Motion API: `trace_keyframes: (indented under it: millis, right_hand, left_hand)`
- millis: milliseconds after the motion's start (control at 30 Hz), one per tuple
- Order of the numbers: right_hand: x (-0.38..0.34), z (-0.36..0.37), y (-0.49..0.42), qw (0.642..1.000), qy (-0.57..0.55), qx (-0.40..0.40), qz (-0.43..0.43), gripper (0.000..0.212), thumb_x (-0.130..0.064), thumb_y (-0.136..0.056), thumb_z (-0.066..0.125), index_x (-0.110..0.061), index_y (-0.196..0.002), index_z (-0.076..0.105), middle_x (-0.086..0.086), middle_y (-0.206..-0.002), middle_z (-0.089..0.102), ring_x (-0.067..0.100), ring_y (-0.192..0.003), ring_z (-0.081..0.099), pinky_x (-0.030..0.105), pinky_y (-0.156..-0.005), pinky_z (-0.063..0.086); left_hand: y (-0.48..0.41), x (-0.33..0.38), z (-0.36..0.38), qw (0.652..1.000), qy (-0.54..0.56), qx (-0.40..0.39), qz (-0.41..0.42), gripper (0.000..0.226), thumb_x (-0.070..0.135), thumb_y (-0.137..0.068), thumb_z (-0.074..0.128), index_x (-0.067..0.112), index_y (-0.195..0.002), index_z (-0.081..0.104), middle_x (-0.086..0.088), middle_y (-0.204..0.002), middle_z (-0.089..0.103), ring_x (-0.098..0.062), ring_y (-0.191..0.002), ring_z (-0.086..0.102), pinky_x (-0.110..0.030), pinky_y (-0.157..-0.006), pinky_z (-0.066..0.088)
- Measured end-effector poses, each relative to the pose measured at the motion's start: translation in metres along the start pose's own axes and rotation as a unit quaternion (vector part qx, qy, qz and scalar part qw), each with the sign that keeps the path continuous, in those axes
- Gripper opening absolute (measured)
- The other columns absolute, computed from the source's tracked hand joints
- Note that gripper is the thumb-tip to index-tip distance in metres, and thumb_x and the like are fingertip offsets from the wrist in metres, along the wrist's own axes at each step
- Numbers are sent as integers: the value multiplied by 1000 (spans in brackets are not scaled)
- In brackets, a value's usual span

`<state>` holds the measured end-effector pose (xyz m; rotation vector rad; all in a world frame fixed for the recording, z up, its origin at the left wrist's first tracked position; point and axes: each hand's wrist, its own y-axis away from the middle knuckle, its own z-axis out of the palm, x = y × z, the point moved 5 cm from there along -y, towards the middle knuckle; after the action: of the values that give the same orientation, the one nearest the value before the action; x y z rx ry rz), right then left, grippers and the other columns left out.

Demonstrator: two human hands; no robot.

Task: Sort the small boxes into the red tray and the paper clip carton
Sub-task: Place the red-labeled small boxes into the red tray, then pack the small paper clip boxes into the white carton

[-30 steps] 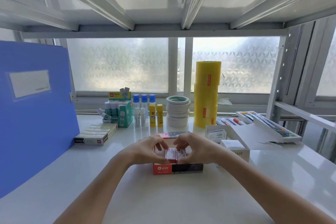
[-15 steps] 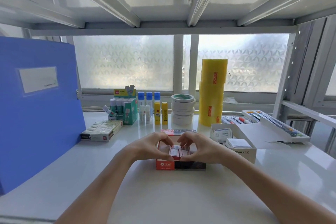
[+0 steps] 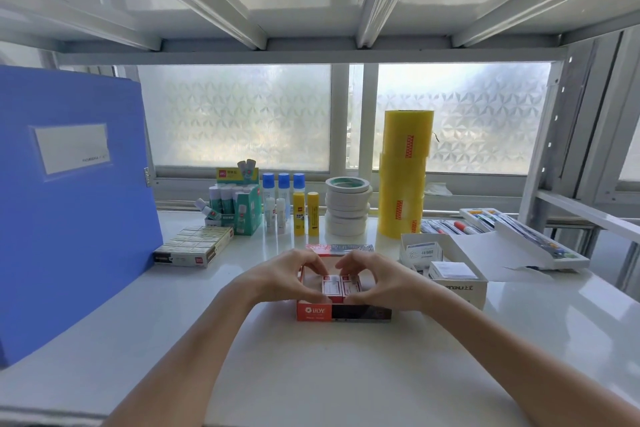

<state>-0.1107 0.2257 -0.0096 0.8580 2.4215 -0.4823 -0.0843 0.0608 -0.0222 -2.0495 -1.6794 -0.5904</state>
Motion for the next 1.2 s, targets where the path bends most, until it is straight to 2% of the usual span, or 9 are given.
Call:
trace_keyframes:
  millis: [200,600,833,1033,1133,1200]
  right_hand:
    - [0,1,-1,1000,1,0,-1,56,-20,-77,77,-14,-127,53,4,-121,62,14,-112,58,30,-102,48]
    - [1,2,-1,1000,6,-3,-2,56,-19,-78,76,-11,-128,52,4,-121,62,12,-111,58,22,-98,47]
    - [3,2,-1,1000,10,-1,0,55,-19,-79,75,-12,-128,52,4,-121,62,12,-111,58,18,-96,46]
    - [-5,-3,2,1000,20,-8,-3,57,-34,-82,71,-16,-132,50,1,-132,57,12,-121,52,28,-105,43]
    - [-14,-34,14,999,-21,32,-26,52,-33,-86,67,-15,-132,51,1,-132,58,10,-123,52,29,-107,42]
    - [-15,-72,29,993,-78,79,-30,45,-23,-86,67,-10,-127,55,3,-125,62,10,-118,57,22,-102,46]
  left_hand:
    - [0,0,1,1000,2,2,-3,46,28,-78,78,16,-120,62,-1,-127,58,-11,-114,50,-9,-81,39]
    - [1,0,0,1000,5,-3,-9,47,30,-78,77,17,-121,62,0,-128,57,-13,-117,49,-9,-83,37]
    - [3,2,0,1000,-2,-5,-14,47,29,-78,77,18,-120,62,1,-128,57,-14,-118,50,-21,-94,39]
    - [6,6,-6,1000,20,-12,-12,56,29,-74,80,18,-125,58,2,-124,60,-10,-114,53,-21,-97,42]
    - [10,15,-20,997,58,44,19,56,37,-73,79,19,-123,59,5,-119,63,-6,-113,57,-33,-106,42]
    - [9,34,-28,990,77,105,57,44,30,-81,75,17,-120,60,7,-116,63,-1,-110,57,-31,-103,43]
